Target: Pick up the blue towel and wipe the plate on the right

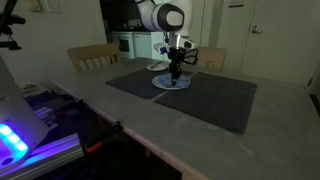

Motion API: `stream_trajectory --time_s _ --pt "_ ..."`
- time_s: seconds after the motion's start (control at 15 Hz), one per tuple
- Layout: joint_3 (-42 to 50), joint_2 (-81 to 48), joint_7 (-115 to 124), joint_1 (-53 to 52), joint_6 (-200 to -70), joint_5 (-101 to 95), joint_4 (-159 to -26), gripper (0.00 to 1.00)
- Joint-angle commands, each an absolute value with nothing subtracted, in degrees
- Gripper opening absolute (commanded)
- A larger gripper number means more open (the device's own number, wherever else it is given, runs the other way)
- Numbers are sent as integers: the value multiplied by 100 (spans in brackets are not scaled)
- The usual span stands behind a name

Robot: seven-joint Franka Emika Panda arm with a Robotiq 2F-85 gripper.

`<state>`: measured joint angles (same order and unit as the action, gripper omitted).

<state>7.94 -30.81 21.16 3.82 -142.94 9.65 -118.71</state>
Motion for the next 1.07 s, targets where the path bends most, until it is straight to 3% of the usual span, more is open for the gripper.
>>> stream_trajectory --time_s 0.0,0.53,1.0 --pt "808 -3268 1771 625 -14235 990 -11808 3" --pt "123 -3313 1398 663 -14418 1736 -11886 3" --pt "203 -3287 1326 667 -14393 1743 -11917 3"
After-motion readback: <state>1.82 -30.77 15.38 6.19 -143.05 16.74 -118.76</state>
